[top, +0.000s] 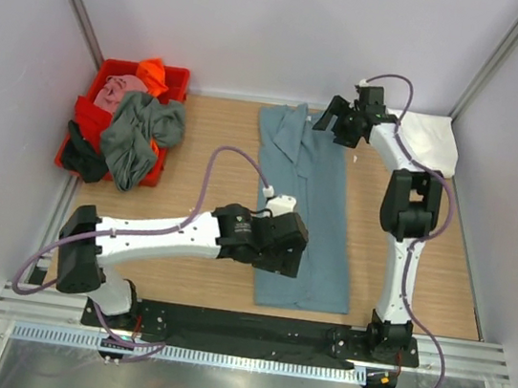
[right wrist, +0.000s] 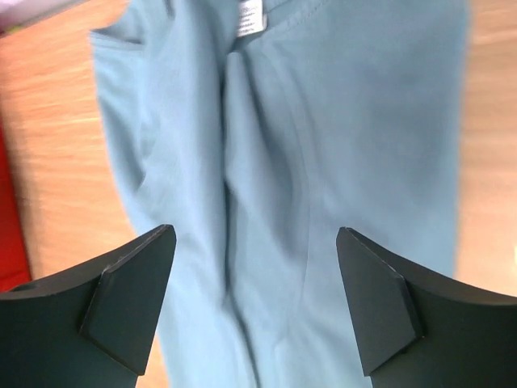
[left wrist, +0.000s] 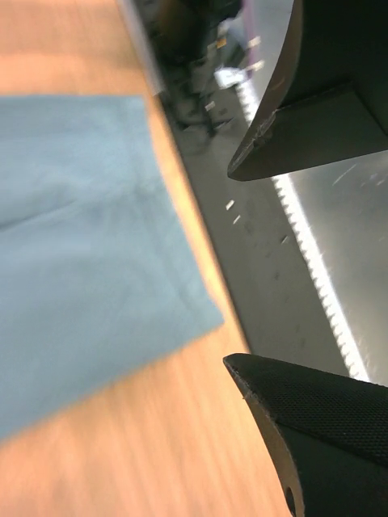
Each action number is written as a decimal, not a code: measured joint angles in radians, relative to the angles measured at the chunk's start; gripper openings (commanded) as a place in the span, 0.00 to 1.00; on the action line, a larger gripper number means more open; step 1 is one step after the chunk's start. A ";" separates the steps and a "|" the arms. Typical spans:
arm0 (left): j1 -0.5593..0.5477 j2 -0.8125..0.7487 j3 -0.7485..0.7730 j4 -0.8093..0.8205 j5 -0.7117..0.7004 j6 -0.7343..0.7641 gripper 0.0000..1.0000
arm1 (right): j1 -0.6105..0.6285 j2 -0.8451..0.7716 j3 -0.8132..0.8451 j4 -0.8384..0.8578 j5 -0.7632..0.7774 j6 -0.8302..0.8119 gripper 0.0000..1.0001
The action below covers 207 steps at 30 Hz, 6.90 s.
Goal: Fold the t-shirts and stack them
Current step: Fold the tshirt
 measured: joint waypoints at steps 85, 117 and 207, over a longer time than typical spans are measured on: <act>0.530 0.037 -0.250 0.244 0.236 0.267 0.69 | -0.026 -0.919 -0.977 -0.061 0.502 0.010 0.86; 0.007 0.055 -0.485 0.499 0.044 -0.247 0.00 | -0.006 -1.275 -1.276 -0.087 0.374 0.048 0.86; 0.559 0.162 0.180 0.024 -0.077 0.244 0.01 | 0.348 -0.887 -0.843 -0.166 0.531 0.123 0.01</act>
